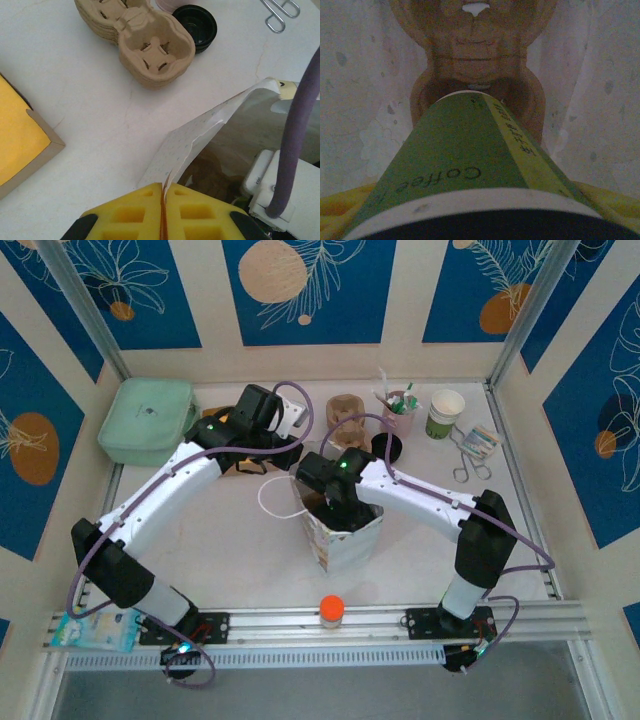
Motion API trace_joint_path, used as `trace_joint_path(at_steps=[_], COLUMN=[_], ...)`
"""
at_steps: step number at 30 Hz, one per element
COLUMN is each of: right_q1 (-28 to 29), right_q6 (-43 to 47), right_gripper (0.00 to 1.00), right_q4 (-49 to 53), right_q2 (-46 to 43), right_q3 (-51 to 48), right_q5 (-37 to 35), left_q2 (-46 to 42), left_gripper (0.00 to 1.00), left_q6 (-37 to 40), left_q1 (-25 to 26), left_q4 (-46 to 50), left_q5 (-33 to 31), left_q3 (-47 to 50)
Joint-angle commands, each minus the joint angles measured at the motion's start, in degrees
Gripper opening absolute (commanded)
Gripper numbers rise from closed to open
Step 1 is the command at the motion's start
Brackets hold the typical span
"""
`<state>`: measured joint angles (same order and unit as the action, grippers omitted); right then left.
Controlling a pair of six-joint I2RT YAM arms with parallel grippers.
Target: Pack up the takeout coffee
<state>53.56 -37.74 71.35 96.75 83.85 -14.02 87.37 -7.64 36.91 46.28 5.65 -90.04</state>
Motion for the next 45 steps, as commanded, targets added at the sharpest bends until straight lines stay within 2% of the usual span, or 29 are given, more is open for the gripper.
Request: trace_joint_path(at_steps=[1,21,45], right_q1=[0.6,1.9,1.6], right_q6=[-0.2,-1.5,-1.4], right_gripper=[0.15,0.16,0.16], right_q4=[2.2,4.6,6.1], right_q2=[0.1,0.5,1.2], right_q3=[0.2,0.7,1.7], right_q5=[2.4,3.5,1.6], left_q2=[-1.7,-1.8,-1.9], left_gripper=[0.10,0.09,0.08], left_q6=[0.3,-0.2,0.0], left_q1=[0.4,1.2,1.4], left_q4=[1.3,2.0,2.1], left_q5=[-1.7,-4.6,-5.9], left_q3=[-1.9,-2.9,-2.9])
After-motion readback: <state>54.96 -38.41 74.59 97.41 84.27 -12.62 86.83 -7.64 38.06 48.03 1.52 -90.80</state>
